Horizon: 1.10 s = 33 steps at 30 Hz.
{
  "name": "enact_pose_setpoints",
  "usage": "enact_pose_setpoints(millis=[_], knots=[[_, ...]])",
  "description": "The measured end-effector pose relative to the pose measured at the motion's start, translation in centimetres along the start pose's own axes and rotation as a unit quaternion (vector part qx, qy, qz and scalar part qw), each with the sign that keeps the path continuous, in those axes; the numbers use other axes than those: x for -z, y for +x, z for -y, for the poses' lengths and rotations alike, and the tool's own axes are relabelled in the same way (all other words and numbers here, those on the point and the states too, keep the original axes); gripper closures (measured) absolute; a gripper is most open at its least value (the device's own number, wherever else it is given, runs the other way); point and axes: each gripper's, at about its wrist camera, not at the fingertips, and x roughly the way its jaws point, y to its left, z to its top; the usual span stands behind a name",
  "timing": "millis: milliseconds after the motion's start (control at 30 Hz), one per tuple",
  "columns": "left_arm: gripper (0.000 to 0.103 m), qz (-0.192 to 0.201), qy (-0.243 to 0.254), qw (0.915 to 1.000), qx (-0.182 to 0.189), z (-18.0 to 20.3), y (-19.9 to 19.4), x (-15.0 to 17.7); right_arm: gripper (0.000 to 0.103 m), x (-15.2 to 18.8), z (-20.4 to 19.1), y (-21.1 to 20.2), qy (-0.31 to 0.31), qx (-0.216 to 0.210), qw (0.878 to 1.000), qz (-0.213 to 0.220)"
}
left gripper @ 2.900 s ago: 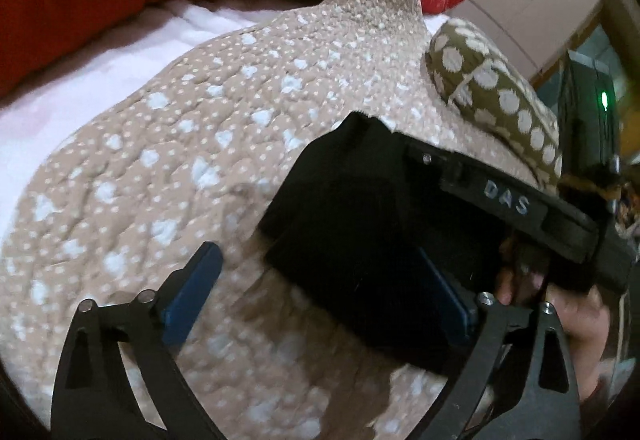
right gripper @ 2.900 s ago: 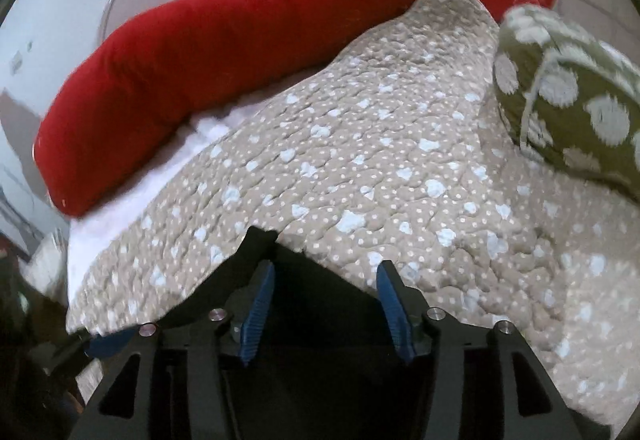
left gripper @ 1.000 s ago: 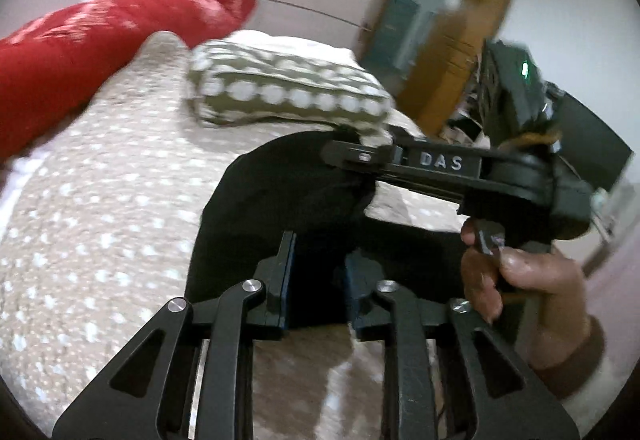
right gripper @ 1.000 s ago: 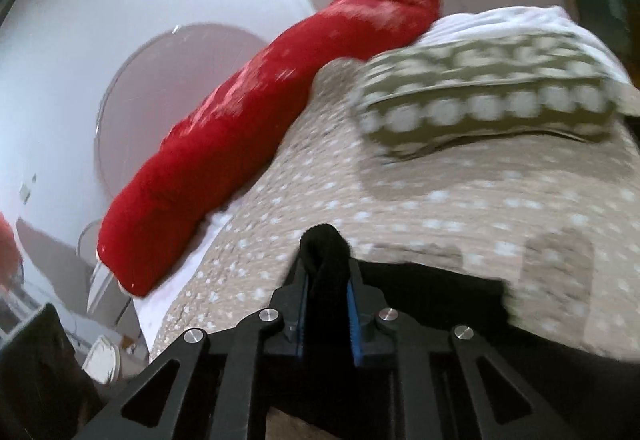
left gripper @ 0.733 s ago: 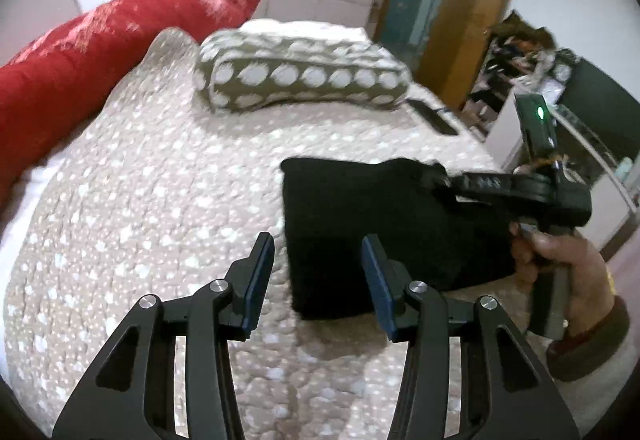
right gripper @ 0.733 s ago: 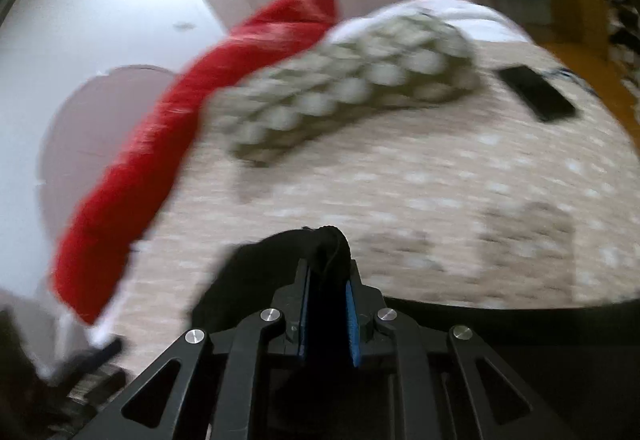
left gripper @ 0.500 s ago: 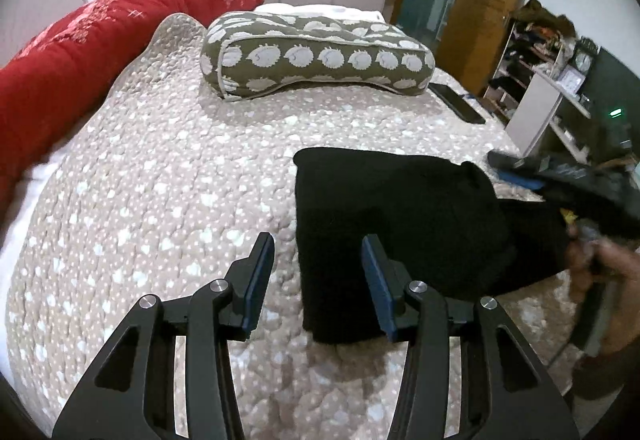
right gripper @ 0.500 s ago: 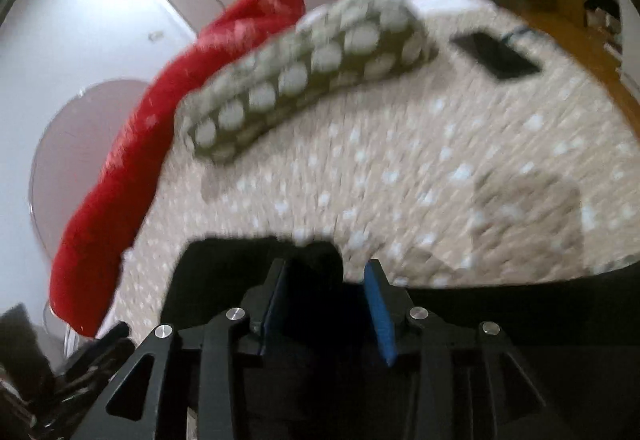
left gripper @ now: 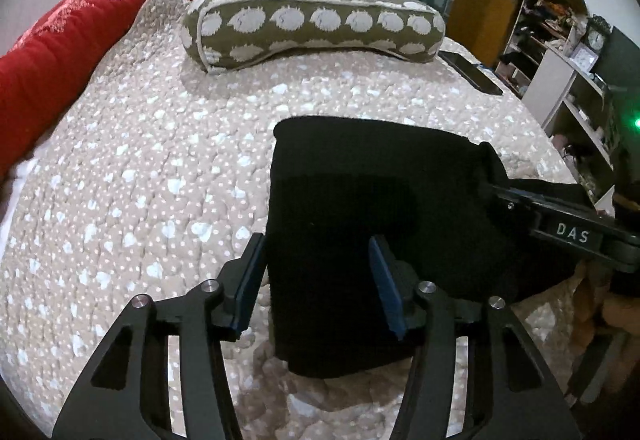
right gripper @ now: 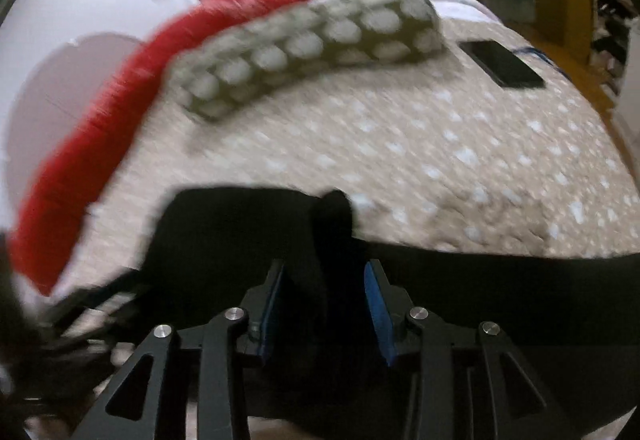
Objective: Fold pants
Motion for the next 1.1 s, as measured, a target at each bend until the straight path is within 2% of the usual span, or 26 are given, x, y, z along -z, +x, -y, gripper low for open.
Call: enact_pose_setpoints(millis=[133,233,400,567,667,800,933,1100], knots=[[0.051,-0.002,0.000,1.0000,-0.001,0.0,0.0,-0.2,0.064,0.1,0.7,-0.7,0.024,-0.016,1.000,0.007],[0.051,-0.001,0.001,1.0000,-0.006,0.2,0.0,-0.2,0.064,0.2,0.0,-2.4,0.011,-0.010,1.000,0.021],[0.051,0.000,0.001,1.0000,-0.008,0.2,0.1,-0.2,0.064,2.2,-1.5,-4.7,-0.017,-0.040,0.999,0.025],[0.051,-0.001,0.005,0.9999,-0.011,0.2,0.0,-0.2,0.064,4.3,-1.3,-2.4,-0.026,-0.026,0.999,-0.010],[0.051,-0.003,0.004,0.9999,-0.014,0.2,-0.4,-0.2,0.064,4.4,-0.7,-3.2,-0.006,-0.036,0.999,-0.005],[0.051,0.004,0.009,0.9998,-0.016,0.5,-1.1,-0.1,0.064,4.7,-1.0,-4.8,-0.024,-0.024,0.999,0.011],[0.051,0.006,0.011,0.9996,-0.026,1.2,-1.4,0.1,0.064,5.0,-0.4,-3.9,-0.017,-0.021,1.000,0.001],[0.051,0.017,0.021,0.9996,-0.011,2.7,-2.7,-0.1,0.062,5.3,0.8,-4.6,0.004,-0.040,0.999,0.007]])
